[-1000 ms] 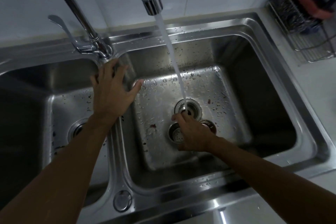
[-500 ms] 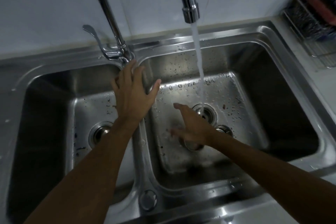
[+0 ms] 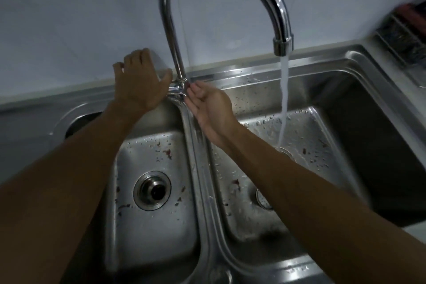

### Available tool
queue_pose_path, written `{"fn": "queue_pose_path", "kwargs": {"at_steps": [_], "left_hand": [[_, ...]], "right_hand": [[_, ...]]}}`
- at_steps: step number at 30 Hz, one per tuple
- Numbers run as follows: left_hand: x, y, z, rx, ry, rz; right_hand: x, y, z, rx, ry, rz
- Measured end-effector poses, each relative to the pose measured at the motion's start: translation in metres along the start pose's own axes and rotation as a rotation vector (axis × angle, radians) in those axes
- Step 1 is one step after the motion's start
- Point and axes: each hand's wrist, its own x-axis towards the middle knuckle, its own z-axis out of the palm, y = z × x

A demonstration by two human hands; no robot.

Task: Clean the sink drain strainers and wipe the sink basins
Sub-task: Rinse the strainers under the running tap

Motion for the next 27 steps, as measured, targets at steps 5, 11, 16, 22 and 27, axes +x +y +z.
{"fn": "queue_pose_path", "kwargs": {"at_steps": [5, 11, 16, 22, 27], "left_hand": [[-0.031, 0.015, -0.019, -0.106, 0.222, 0.089], [-0.062, 0.029, -0.03, -0.062, 0.304, 0.167], [-0.065, 0.042, -0.03, -0.039, 0.21, 0.099], [-0.098, 0.101, -0.027, -0.077, -0.004, -0.074], [-0.143, 0.202, -0.011, -0.166, -0.171, 0.037]], "right_hand": [[0.004, 0.01, -0.002, 0.056, 0.027, -0.026], [0.002, 0.009, 0.004, 0.015, 0.096, -0.045], [0.001, 0.008, 0.003, -0.025, 0.065, -0.011], [-0.029, -0.017, -0.031, -0.346, 0.096, -0.034], [-0.095, -0.092, -0.13, -0.764, 0.261, -0.095]]}}
